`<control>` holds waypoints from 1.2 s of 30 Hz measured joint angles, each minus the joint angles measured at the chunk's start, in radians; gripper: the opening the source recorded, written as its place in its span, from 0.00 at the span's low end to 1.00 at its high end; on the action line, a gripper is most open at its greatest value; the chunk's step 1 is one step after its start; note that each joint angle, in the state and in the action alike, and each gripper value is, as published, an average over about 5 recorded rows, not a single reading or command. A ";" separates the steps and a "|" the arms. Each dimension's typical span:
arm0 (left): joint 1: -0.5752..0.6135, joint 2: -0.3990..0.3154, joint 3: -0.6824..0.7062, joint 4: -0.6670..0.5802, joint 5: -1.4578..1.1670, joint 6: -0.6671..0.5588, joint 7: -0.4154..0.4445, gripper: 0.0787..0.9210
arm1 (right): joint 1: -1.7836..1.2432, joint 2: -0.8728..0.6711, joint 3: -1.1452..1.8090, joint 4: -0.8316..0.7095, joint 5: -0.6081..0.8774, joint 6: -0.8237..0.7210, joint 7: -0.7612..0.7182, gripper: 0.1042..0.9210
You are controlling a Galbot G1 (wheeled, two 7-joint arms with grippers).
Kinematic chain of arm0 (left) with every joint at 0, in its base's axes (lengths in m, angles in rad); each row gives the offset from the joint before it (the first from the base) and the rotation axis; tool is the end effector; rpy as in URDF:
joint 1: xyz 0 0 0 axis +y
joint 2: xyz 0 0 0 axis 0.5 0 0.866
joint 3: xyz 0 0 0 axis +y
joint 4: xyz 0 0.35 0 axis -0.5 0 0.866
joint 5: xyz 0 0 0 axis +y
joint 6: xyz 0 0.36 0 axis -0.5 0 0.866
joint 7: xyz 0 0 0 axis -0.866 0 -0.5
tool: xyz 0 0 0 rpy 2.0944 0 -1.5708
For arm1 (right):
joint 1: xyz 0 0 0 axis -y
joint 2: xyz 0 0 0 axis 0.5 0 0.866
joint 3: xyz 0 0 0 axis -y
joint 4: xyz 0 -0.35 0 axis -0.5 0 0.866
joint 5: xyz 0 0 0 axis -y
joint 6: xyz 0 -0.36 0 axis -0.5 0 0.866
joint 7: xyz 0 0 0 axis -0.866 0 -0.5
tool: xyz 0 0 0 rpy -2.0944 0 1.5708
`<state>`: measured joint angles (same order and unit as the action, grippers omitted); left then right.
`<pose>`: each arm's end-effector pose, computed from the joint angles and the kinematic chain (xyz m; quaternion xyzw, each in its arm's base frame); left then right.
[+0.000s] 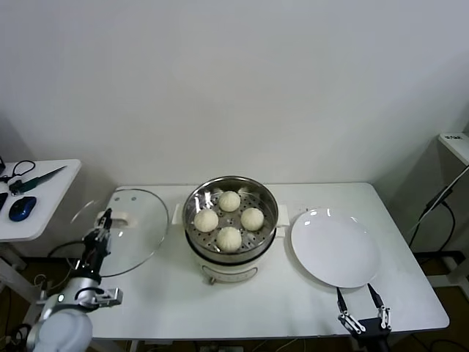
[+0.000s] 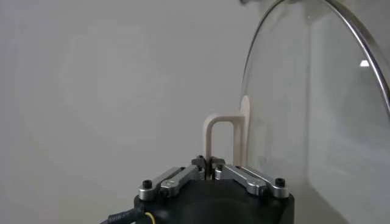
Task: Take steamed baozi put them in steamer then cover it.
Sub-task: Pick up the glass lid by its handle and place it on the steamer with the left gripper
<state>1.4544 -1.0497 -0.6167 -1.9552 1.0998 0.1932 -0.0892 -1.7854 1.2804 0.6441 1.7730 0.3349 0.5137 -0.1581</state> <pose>0.2374 0.1339 -0.2886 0.0519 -0.6880 -0.7239 0.0034 0.0881 -0.1201 -0.4234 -0.0485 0.9988 -0.0024 0.0022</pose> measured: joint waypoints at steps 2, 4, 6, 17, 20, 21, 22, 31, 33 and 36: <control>-0.014 0.017 0.012 -0.038 -0.005 0.029 0.037 0.06 | -0.002 -0.002 -0.002 0.004 0.000 0.001 0.001 0.88; -0.033 0.028 0.032 -0.074 -0.005 0.062 0.074 0.06 | -0.003 -0.002 -0.004 0.008 -0.001 0.002 0.002 0.88; -0.058 0.034 0.061 -0.104 -0.003 0.098 0.110 0.06 | -0.001 -0.002 -0.007 0.010 -0.002 0.001 0.003 0.88; -0.234 -0.053 0.322 -0.168 0.095 0.305 0.270 0.06 | 0.014 -0.003 -0.019 0.012 -0.011 -0.003 0.004 0.88; -0.280 -0.104 0.398 -0.164 0.139 0.349 0.299 0.06 | 0.019 -0.005 -0.019 0.007 -0.010 -0.001 0.005 0.88; -0.294 -0.122 0.422 -0.160 0.153 0.361 0.307 0.06 | 0.019 -0.006 -0.019 0.006 -0.010 0.000 0.005 0.88; -0.308 -0.141 0.444 -0.155 0.168 0.372 0.314 0.06 | 0.020 -0.008 -0.019 0.004 -0.009 0.001 0.005 0.88; -0.392 -0.297 0.603 -0.079 0.300 0.428 0.344 0.06 | 0.019 -0.018 -0.016 -0.008 0.006 0.017 0.011 0.88; -0.402 -0.326 0.625 -0.056 0.326 0.434 0.347 0.06 | 0.019 -0.019 -0.016 -0.009 0.009 0.021 0.012 0.88; -0.417 -0.364 0.648 -0.018 0.363 0.442 0.349 0.06 | 0.020 -0.018 -0.016 -0.009 0.013 0.025 0.012 0.88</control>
<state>1.0370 -1.4133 0.0311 -1.9735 1.4629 0.6353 0.2598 -1.7650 1.2622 0.6280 1.7637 0.3479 0.5383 -0.1459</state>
